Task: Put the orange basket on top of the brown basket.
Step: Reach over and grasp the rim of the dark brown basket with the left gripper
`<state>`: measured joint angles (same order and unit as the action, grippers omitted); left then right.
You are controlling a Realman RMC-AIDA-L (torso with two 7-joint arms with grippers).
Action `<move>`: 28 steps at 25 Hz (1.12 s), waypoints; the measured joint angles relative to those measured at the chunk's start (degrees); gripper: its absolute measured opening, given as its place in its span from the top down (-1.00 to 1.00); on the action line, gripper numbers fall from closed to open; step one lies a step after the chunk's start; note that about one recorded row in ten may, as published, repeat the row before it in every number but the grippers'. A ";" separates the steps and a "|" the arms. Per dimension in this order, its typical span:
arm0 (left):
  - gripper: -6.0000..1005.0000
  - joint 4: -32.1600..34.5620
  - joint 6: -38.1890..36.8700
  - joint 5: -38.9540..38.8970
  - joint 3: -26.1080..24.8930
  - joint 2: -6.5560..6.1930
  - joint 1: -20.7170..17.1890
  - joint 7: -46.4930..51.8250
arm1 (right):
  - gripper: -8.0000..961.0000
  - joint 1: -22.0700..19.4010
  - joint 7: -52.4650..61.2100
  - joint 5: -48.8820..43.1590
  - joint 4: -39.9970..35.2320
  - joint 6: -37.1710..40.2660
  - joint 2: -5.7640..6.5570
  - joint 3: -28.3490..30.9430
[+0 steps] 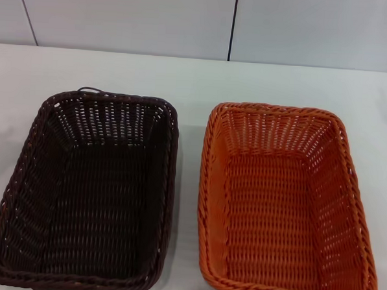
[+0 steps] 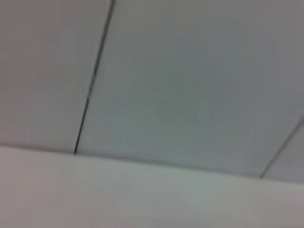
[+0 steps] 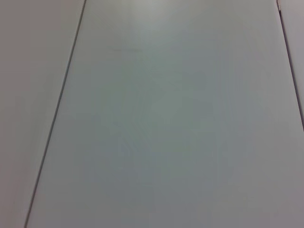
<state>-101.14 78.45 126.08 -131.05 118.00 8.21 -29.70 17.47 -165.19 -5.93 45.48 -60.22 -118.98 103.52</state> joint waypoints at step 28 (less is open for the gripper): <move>-0.38 4.41 3.71 18.86 20.28 0.12 1.71 16.03 | -0.49 0.37 -0.05 -2.25 0.04 -0.72 0.06 1.83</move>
<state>-96.73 82.15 144.94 -110.78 118.12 9.91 -13.67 17.84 -165.24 -8.18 45.52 -60.95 -118.91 105.35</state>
